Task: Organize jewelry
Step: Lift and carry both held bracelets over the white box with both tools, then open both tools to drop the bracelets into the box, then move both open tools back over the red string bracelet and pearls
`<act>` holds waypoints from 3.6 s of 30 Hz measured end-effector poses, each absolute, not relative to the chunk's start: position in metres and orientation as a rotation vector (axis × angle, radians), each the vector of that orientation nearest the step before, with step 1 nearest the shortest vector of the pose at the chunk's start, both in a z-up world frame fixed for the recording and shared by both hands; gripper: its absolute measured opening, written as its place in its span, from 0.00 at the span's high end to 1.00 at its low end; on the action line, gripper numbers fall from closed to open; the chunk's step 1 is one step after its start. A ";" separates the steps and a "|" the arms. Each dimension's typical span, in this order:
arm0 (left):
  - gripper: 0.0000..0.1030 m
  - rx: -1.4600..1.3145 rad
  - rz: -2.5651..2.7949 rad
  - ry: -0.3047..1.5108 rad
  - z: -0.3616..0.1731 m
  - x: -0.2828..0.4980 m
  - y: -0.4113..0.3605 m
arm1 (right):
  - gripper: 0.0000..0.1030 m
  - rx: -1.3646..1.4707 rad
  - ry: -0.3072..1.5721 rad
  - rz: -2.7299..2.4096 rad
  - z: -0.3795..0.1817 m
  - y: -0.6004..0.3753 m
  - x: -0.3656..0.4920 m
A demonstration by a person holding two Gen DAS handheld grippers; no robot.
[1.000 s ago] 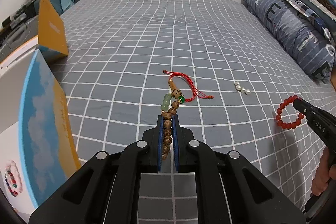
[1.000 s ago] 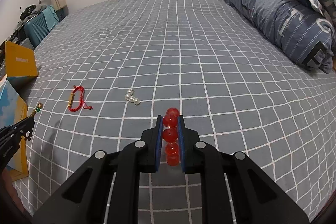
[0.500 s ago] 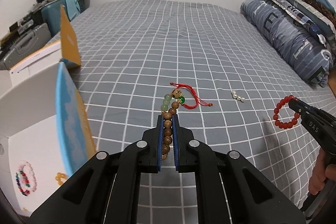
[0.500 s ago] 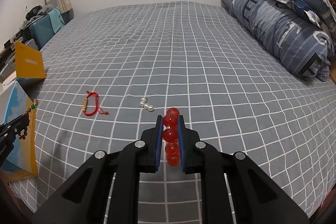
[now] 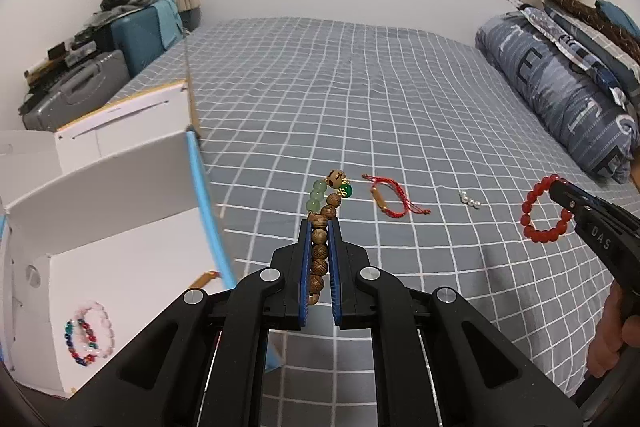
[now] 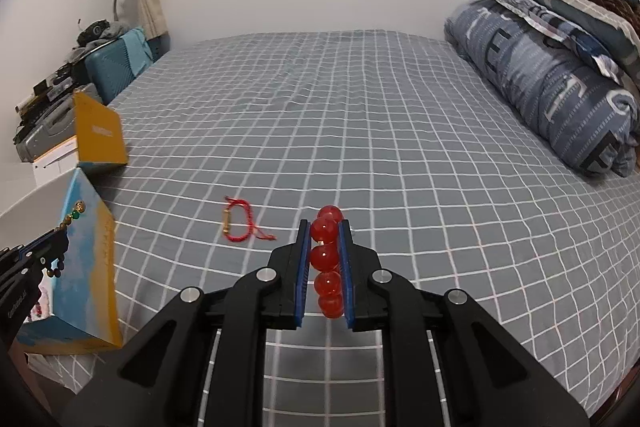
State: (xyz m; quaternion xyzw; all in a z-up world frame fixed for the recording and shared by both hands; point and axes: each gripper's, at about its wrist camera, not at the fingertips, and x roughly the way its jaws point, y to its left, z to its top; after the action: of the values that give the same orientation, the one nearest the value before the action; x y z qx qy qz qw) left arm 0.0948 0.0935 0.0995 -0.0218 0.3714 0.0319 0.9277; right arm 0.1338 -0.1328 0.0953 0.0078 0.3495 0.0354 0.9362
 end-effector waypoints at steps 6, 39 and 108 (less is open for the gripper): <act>0.93 -0.047 0.100 0.735 0.113 0.080 0.113 | 0.87 -0.010 0.690 0.115 0.106 -0.099 0.129; 0.93 -0.162 0.397 0.673 0.134 0.007 0.279 | 0.87 -0.075 0.606 0.487 0.143 0.131 0.081; 0.06 -0.157 0.343 0.791 0.099 0.048 0.227 | 0.09 -0.129 0.675 0.296 0.114 0.046 0.095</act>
State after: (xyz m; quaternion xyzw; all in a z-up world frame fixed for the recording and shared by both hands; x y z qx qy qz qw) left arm 0.0485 0.2273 0.0988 -0.0760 0.3827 0.1662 0.9056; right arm 0.0948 0.0461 0.1139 -0.0631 0.3297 0.1444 0.9308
